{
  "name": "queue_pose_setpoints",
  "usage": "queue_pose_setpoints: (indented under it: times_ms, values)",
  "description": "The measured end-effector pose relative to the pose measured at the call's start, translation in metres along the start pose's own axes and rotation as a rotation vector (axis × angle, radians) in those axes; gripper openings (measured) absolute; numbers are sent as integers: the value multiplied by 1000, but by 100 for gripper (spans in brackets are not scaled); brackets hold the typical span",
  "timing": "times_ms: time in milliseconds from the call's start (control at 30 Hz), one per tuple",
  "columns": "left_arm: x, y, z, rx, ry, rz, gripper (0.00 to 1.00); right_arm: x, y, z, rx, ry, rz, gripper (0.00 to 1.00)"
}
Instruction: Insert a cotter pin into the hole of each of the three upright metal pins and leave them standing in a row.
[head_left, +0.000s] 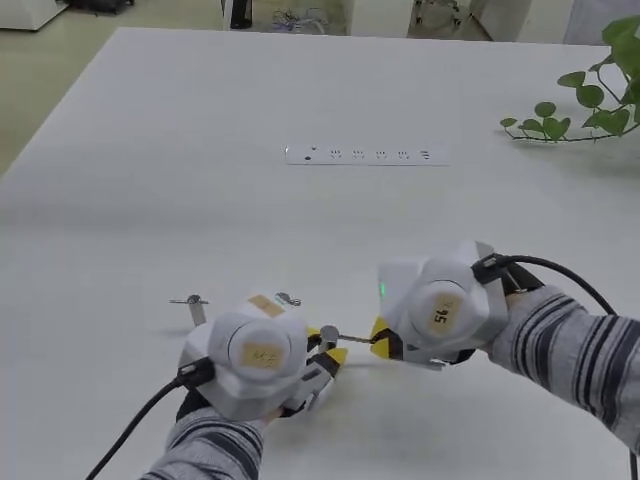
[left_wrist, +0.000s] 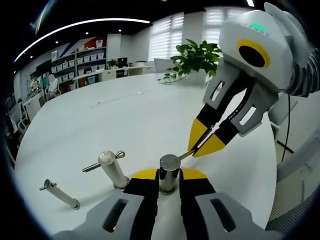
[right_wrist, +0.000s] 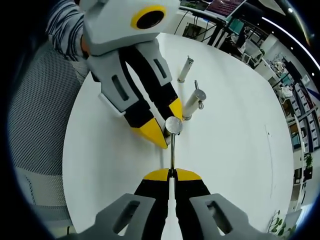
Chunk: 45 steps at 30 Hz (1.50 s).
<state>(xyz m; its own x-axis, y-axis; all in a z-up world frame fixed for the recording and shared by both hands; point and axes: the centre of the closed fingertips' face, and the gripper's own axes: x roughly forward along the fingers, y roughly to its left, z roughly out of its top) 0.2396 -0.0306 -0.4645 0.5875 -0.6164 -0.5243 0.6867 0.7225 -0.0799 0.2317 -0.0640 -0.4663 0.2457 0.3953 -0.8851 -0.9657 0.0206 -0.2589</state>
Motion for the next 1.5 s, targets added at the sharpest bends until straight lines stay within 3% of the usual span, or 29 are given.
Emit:
queue_pose_setpoints:
  times_ms: [700,933,1067,1167,1500]
  values:
    - [4,2,-7,-1,0,34,10,-11,-1,8,-47,-1,-12,0]
    - [4,2,-7,-7,-2,47,10,-10,-2,10,-45,-7,-16,0]
    - [4,3,-8,-10,-4,51,10,-10,0,21,3,-61,4,0]
    - [5,3,-8,-20,-4,57,10,-7,-4,21,-46,-30,-18,0]
    - [5,3,-9,-43,-6,67,10,-5,-3,27,-9,-59,-13,0]
